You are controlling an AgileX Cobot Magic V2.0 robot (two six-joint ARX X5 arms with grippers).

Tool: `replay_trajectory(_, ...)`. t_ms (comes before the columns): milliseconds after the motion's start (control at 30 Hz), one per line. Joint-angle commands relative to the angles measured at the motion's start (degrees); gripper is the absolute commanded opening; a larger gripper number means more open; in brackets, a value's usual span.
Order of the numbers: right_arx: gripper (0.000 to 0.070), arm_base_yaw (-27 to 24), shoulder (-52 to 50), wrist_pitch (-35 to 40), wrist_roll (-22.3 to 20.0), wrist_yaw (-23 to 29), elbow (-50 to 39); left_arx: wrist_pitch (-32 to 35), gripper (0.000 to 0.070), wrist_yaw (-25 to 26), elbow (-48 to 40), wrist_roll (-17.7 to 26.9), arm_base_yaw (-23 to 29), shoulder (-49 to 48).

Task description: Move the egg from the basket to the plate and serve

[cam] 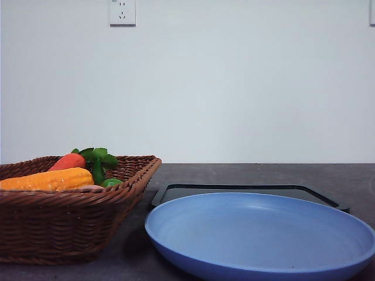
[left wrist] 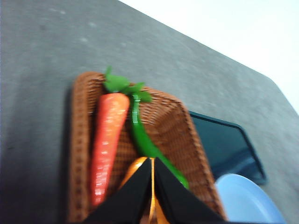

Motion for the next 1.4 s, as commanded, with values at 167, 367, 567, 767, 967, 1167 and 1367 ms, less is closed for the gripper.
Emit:
replay_trajectory(167,0.0000,0.07,11.89,-2.70,-5.92,-5.95,6.43,-0.63,0.0000,10.56,6.12,3.39,-1.74,11.31)
replay_trajectory(367,0.0000,0.07,23.13,-6.40,-8.35,-17.30,8.50,-1.50,0.0000,14.68,8.87,4.09,-6.73,20.32)
replay_trajectory(567,0.0073,0.09,31.96,-10.08,-9.60,-23.72,8.50,-1.41,0.0035,14.60,9.11,4.53,-11.76,25.73)
replay_trajectory(767,0.0226,0.24,38.45,-10.39,-10.00,-23.49,8.50,-1.20,0.0286,14.53,9.11,4.13,-13.18,27.88)
replay_trajectory(967,0.0225,3.41,45.25,-9.89,-10.67,-23.27,8.50,-0.58,0.0311,14.53,9.11,3.87,-13.18,27.91)
replay_trajectory(1167,0.0224,8.20,52.82,-5.70,-10.05,-23.07,8.50,0.04,0.0311,14.53,9.11,3.87,-13.18,27.91)
replay_trajectory(1367,0.0221,11.01,59.33,-0.10,-7.86,-23.08,8.50,0.01,0.0311,14.53,9.11,3.89,-13.18,27.91)
